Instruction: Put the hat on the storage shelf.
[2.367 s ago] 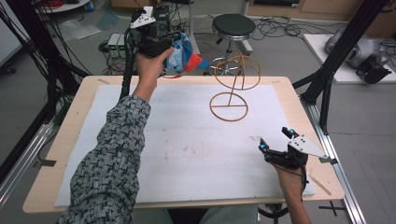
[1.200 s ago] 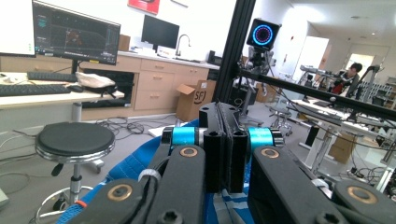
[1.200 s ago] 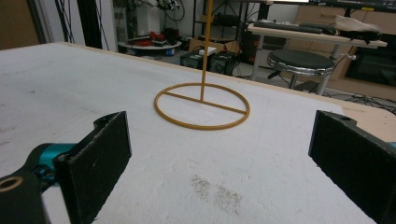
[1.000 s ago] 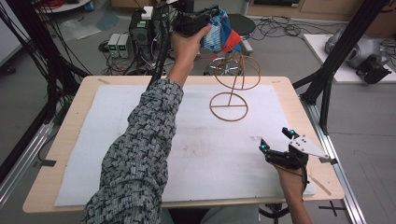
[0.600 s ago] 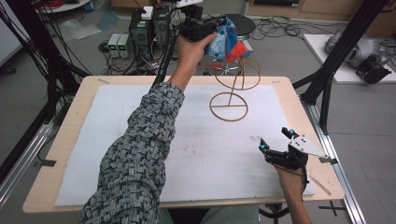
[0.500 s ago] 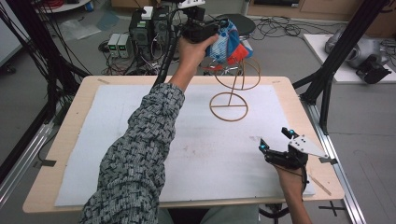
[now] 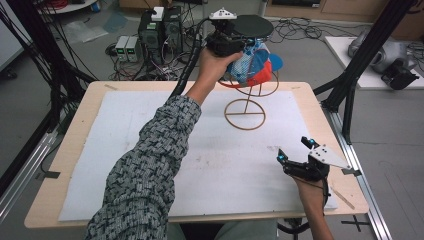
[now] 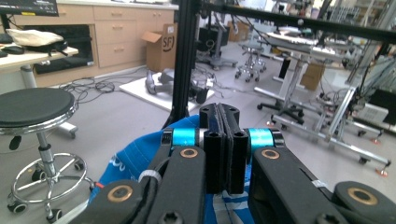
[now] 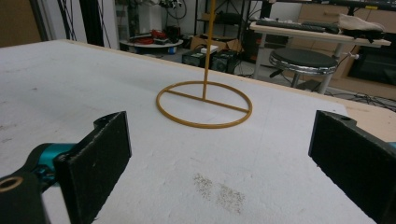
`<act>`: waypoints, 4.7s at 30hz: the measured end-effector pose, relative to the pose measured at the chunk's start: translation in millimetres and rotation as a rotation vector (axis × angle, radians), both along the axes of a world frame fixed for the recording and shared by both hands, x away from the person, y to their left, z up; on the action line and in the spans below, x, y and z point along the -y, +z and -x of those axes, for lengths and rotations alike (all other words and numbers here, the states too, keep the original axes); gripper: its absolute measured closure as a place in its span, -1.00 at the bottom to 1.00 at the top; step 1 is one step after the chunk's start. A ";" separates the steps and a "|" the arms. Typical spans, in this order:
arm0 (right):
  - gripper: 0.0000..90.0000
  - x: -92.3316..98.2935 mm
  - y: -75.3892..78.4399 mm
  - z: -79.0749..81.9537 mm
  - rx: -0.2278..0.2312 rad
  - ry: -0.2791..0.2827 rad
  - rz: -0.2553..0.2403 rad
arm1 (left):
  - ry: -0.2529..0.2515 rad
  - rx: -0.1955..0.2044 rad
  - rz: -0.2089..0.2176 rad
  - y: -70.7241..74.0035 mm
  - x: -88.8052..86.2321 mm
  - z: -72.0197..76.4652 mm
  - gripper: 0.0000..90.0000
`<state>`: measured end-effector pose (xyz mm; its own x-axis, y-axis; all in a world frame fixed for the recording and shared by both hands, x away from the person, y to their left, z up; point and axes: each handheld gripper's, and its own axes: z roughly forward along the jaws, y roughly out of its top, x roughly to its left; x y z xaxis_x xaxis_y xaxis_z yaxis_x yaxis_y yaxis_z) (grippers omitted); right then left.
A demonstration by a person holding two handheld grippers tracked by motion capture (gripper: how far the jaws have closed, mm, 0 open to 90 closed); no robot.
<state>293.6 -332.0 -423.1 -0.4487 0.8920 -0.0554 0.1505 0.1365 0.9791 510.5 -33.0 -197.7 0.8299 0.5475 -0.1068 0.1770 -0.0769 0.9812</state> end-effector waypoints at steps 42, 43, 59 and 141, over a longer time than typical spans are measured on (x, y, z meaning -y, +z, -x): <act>-0.89 -2.8 -0.7 -1.6 -0.008 0.015 0.009 | -0.101 0.017 -0.081 -52.8 46.4 13.3 0.93; -0.89 -2.7 -0.7 -1.4 -0.009 0.015 0.007 | -0.103 0.018 -0.087 -53.6 47.4 13.3 0.93; -0.89 -2.9 -1.2 -2.4 -0.003 0.018 0.009 | -0.110 0.062 -0.121 -56.3 47.1 12.0 0.69; -0.89 -8.0 0.1 -5.4 -0.003 0.014 0.021 | 0.299 0.175 -0.107 -104.5 -231.9 124.4 -0.31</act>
<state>299.0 -324.0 -423.0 -0.4614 0.8842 -0.0732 0.1509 0.1595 0.9756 386.1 198.8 -302.2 0.6319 0.7693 0.0944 0.0369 -0.1515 0.9878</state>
